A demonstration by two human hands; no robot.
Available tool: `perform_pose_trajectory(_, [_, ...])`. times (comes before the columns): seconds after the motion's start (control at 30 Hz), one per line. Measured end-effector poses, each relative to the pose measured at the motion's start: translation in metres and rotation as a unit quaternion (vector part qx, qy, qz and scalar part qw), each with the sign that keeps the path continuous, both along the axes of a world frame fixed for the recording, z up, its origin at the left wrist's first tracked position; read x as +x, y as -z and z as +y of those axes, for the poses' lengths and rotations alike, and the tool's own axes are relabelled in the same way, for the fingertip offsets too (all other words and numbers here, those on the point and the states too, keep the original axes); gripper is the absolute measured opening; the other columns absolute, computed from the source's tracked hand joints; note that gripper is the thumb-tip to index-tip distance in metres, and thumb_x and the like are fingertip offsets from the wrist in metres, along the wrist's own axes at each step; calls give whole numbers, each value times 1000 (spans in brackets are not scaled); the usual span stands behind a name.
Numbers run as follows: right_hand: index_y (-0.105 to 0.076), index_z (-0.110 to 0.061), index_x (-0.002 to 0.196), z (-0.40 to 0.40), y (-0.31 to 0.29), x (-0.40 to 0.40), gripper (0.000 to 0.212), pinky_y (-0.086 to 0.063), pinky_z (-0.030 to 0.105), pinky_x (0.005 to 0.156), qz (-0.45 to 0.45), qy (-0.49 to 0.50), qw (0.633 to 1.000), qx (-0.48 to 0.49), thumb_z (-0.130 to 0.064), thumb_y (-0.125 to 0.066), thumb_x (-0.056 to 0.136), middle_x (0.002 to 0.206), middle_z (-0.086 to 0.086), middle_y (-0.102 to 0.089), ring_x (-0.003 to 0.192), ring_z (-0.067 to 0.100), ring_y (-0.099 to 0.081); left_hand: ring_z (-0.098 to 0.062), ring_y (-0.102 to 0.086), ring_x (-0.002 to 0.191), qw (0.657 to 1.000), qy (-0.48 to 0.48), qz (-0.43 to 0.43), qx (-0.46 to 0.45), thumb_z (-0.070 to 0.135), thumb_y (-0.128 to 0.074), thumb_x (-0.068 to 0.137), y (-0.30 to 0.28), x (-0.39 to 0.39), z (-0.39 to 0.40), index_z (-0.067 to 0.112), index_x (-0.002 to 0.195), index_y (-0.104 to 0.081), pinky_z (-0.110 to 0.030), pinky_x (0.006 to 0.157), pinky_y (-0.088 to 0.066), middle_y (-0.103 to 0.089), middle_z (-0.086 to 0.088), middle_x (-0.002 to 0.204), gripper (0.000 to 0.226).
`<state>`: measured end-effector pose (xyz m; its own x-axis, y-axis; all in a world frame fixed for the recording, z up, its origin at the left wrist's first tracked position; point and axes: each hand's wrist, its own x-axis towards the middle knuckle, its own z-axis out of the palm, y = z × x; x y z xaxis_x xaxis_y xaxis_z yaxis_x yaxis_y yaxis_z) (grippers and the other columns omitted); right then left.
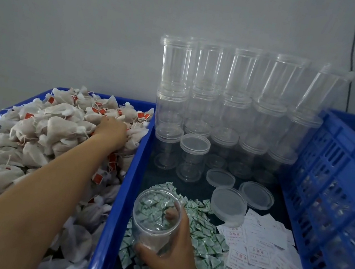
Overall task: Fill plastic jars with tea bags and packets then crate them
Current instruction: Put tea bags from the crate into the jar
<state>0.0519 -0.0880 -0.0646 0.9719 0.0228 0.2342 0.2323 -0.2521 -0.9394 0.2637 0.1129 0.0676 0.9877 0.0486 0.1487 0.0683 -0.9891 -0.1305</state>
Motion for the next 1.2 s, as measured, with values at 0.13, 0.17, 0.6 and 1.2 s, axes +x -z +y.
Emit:
perform_pose_trajectory(0.13, [-18, -75, 132, 1, -2, -1, 105, -52, 31, 100, -4, 2, 1000, -4, -56, -88, 57, 129, -42, -38, 127, -12, -42, -29, -52, 106, 998, 19, -45, -28, 22, -50, 94, 0, -3, 0, 13, 111, -58, -40, 86, -50, -58, -13, 113, 21])
perform_pose_trajectory(0.17, [-17, -76, 131, 1, -2, -1, 105, -52, 32, 101, -2, 1, 1000, -3, -57, -88, 57, 129, -41, -38, 127, -10, -43, -29, -52, 106, 997, 24, -67, -41, 21, -53, 92, -2, -7, 0, 15, 112, -57, -40, 84, -50, -59, -12, 110, 21])
perform_pose_trajectory(0.6, [-12, -78, 127, 1, -5, -3, 102, -41, 15, 99, 23, -5, 1000, -20, -65, -81, 54, 144, -19, -37, 131, -3, -41, -7, -60, 81, 903, 225, -122, -347, 32, -71, 81, -70, -113, -20, 24, 121, -51, -21, 73, -46, -63, 8, 93, 45])
perform_pose_trajectory(1.2, [-16, -59, 140, 1, -8, -3, 103, -44, 40, 110, 17, -13, 1000, 5, -64, -79, 59, 154, -10, -34, 140, 9, -39, 0, -55, 84, 905, 327, 42, -268, 30, -69, 84, -9, -183, -56, 18, 95, -70, -8, 74, -40, -67, 11, 90, 16])
